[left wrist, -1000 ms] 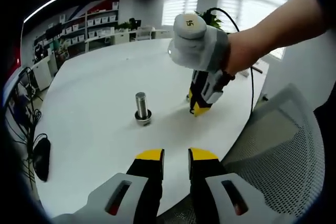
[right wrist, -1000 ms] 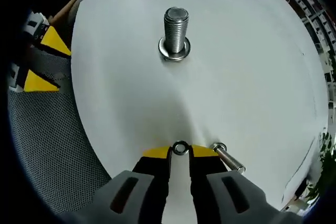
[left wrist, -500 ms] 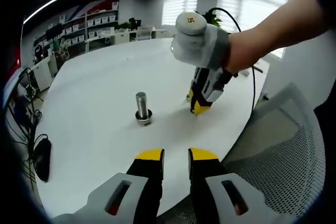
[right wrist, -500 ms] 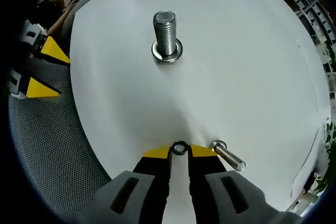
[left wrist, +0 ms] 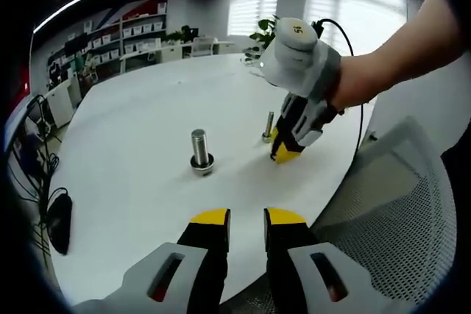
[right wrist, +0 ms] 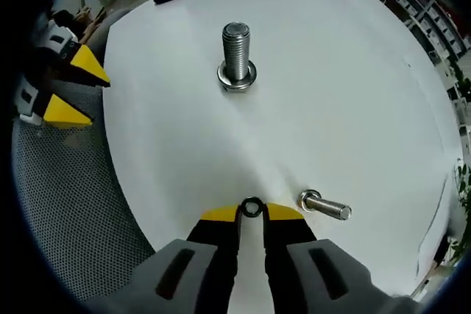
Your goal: Place the washer onto the threaded stud by aligning its center hole with the stud, sliding it down to the base, and recovering from edge contact or off-axis alignment until the washer reaches the visible bottom stop.
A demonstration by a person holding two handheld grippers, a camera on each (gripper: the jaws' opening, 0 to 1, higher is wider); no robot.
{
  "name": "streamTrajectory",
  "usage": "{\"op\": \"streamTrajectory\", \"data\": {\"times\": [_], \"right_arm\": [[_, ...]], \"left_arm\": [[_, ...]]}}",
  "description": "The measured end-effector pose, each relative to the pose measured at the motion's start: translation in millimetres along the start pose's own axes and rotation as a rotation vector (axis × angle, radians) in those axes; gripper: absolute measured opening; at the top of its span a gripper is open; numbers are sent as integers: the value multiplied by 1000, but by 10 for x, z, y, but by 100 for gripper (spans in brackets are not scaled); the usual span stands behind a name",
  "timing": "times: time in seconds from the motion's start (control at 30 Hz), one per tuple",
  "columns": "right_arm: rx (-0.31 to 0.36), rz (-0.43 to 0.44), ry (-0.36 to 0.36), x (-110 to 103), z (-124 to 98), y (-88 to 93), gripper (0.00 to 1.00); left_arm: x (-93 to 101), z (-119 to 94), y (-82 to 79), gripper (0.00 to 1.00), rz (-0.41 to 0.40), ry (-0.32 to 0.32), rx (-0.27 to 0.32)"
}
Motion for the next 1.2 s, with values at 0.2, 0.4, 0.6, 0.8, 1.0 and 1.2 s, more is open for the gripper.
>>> {"op": "streamTrajectory", "data": {"times": [0.2, 0.4, 0.6, 0.8, 1.0, 1.2], "right_arm": [[56, 78, -18, 21, -126, -32, 14], [75, 103, -21, 28, -190, -15, 14], [87, 126, -24, 35, -246, -5, 14], [101, 146, -14, 86, -345, 5, 14], [119, 161, -3, 140, -444, -15, 14], [134, 174, 1, 183, -526, -42, 14]], "left_arm": [[6, -3, -7, 16, 1, 4, 2], [13, 3, -5, 16, 3, 11, 2], [13, -5, -11, 16, 1, 13, 4], [14, -2, -14, 16, 1, 14, 9], [14, 0, -14, 15, 0, 15, 12], [21, 4, -9, 15, 0, 20, 6]]}}
Point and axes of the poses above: the point that each gripper's makers call its tool centre point, and the gripper's own axes: z roughly forward along the fingers, x roughly to its right, y roughly out of its underside, the point moved 6 cm from there along -z, roughly backward along the fingers, and after that the axes turned 9 degrees about z, right-handed, at the moved point
